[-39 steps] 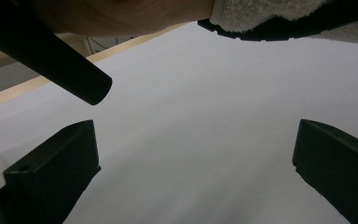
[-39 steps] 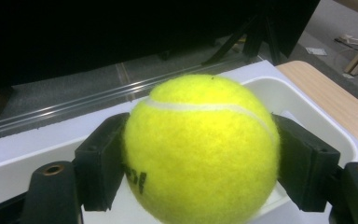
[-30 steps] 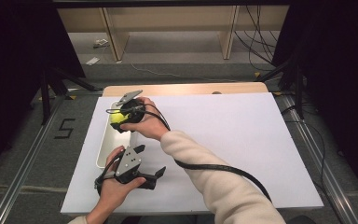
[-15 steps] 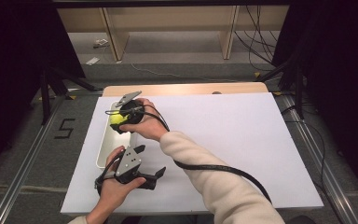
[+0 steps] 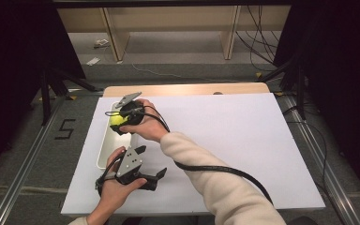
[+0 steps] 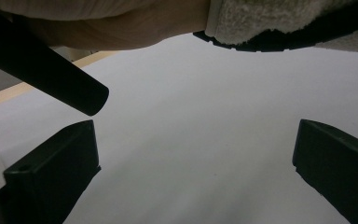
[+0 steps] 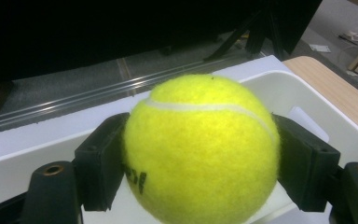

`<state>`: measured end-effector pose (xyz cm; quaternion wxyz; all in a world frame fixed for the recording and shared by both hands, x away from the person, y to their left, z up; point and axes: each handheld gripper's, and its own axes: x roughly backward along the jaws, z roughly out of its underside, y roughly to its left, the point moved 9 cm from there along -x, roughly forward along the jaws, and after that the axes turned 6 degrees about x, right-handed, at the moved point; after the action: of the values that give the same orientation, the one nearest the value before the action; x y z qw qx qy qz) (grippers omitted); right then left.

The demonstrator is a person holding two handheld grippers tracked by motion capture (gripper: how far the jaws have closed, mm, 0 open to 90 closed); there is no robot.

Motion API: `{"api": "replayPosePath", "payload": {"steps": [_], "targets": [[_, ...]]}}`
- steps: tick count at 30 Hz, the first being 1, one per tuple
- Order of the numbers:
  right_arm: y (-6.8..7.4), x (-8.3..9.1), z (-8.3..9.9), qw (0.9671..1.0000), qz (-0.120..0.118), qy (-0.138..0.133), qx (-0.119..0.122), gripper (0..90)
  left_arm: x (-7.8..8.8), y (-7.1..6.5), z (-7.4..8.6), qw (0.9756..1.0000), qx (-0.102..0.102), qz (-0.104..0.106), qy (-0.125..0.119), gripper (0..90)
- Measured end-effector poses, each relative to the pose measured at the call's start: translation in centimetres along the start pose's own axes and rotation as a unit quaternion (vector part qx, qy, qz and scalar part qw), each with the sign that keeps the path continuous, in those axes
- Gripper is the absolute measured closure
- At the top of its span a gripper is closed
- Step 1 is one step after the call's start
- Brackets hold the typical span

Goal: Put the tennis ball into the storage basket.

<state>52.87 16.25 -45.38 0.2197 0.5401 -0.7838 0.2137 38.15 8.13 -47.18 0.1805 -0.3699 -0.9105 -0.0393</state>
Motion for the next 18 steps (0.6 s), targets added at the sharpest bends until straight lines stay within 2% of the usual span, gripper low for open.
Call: {"api": "replayPosePath", "payload": {"steps": [18], "targets": [[0.50, -0.47, 0.47, 0.9999, -0.006, 0.009, 0.006, 26.2, 0.01, -0.03, -0.02, 1.0000, -0.001, 0.001, 0.000, 0.0]]}}
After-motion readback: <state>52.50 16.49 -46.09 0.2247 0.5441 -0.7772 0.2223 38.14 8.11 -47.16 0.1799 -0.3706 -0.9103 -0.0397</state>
